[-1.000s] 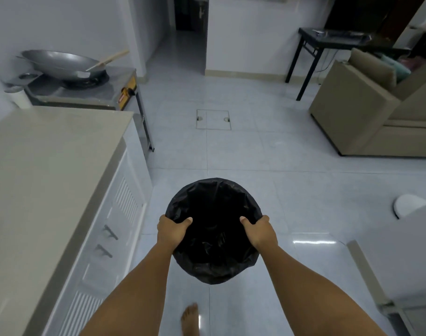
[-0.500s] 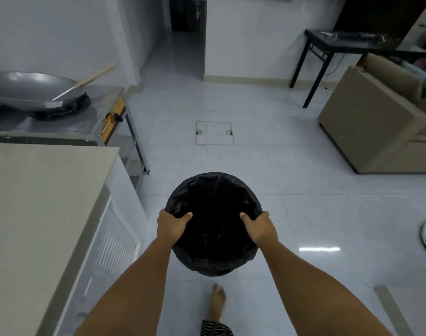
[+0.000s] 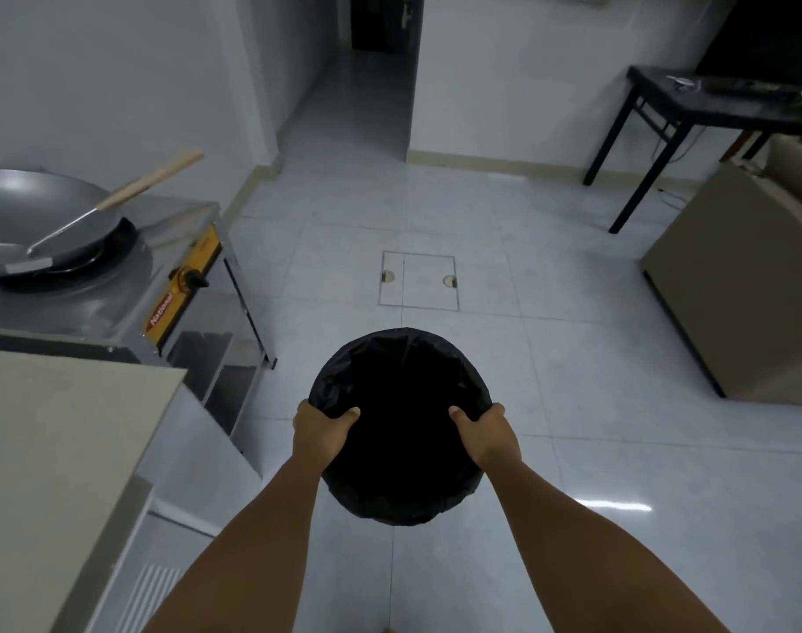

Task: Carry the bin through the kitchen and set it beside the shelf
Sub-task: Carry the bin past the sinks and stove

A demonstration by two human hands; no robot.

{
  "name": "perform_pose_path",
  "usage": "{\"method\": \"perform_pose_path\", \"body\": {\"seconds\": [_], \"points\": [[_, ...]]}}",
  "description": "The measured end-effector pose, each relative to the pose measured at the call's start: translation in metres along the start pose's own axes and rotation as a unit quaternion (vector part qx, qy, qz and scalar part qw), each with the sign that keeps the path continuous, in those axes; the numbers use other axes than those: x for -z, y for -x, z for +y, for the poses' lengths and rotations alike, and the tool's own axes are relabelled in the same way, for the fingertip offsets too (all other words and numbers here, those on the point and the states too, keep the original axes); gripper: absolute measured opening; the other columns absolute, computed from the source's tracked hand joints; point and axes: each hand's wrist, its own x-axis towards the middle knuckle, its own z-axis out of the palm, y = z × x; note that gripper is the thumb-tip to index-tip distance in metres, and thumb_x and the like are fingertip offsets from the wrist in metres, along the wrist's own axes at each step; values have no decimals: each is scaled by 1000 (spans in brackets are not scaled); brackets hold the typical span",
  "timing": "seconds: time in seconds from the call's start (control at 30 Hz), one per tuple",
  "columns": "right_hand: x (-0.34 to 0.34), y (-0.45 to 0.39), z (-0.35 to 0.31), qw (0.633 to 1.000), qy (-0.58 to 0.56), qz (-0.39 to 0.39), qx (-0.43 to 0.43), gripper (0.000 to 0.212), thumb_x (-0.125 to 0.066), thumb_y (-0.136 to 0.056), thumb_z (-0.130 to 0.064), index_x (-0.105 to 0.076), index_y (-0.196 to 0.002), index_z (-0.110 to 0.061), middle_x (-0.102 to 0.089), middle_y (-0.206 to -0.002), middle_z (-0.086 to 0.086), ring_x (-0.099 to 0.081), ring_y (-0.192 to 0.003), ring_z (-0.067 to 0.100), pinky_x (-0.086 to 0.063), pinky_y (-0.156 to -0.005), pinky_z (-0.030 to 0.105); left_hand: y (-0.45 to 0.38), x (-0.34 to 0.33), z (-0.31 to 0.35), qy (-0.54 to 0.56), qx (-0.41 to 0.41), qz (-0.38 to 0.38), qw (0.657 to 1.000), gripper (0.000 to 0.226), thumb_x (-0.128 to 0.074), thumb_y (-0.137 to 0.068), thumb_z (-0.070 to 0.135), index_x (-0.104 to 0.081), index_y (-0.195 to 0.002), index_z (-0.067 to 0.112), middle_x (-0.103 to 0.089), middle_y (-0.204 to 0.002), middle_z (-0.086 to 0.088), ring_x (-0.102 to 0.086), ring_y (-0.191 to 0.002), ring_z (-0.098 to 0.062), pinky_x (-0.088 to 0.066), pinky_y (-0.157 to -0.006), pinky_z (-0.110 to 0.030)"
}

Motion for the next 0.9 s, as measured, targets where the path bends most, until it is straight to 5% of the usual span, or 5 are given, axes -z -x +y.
{"method": "perform_pose_path", "body": {"seconds": [0.37, 0.47, 0.6, 0.9], "points": [[-14, -185, -139, 1000, 20, -13, 2, 75, -56, -89, -56, -34, -137, -3, -56, -134, 20, -58, -118, 41, -52, -94, 49, -195, -25, 107, 16, 39, -2, 999, 98, -82, -75, 43, -36, -150, 0, -52, -144, -18, -54, -132, -40, -45, -112, -48], [-14, -224, -177, 999, 28, -19, 1, 73, -55, -89, -56, -35, -136, -4, -57, -132, 20, -58, -117, 41, -52, -93, 49, -243, -25, 136, 17, 29, -10, 999, 112, -82, -58, 61, -43, -147, 4, -57, -142, -15, -59, -127, -37, -48, -109, -48], [-16, -282, -230, 999, 25, -27, 1, 72, -55, -90, -56, -35, -136, -3, -57, -132, 20, -59, -117, 41, -52, -92, 48, -301, -25, 184, 8, 33, 1, 999, 96, -82, -75, 43, -37, -149, 1, -54, -143, -19, -55, -131, -39, -46, -111, -47], [-12, -432, -345, 996, 60, -52, 35, 75, -54, -89, -57, -34, -138, -4, -57, -133, 18, -58, -117, 39, -49, -88, 45, -436, -55, 265, 50, 64, 40, 996, 95, -84, -74, 42, -40, -146, -1, -57, -140, -18, -59, -126, -40, -48, -108, -48]]}}
